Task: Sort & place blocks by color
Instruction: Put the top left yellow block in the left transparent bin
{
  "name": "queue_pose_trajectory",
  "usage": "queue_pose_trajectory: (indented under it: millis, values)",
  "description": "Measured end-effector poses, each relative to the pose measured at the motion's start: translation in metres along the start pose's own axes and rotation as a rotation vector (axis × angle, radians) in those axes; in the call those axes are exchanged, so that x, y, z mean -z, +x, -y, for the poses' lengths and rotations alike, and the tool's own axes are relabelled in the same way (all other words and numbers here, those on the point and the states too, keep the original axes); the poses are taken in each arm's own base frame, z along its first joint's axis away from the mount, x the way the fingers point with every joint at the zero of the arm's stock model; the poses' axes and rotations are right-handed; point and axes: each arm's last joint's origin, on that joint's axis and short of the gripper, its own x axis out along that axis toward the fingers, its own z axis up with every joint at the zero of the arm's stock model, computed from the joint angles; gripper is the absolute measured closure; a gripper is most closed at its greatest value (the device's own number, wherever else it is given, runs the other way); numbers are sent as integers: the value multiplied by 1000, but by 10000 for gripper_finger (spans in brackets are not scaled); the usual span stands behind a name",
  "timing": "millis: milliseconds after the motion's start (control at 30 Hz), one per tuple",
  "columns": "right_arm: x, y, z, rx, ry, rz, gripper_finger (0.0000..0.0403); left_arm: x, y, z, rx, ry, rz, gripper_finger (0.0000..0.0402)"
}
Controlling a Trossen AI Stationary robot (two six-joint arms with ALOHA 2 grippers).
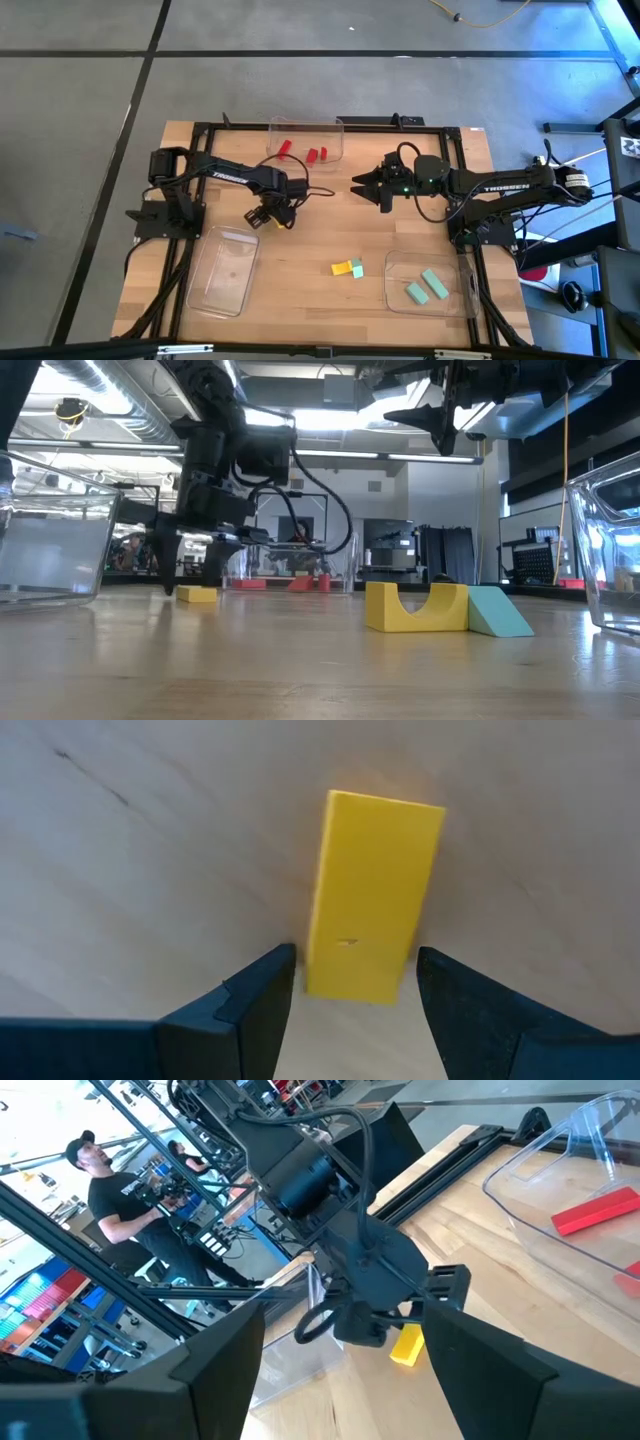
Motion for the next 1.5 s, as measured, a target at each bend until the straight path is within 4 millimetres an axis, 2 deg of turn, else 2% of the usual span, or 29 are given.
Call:
queue_pose_trajectory:
  millis: [1300, 1500]
  values:
    - [1, 0, 1, 6, 27, -6, 131, -5, 1, -3, -5, 49, 88, 196]
    - [1, 0, 1, 6, 25, -6, 131, -7, 1, -6, -29, 32, 107, 227]
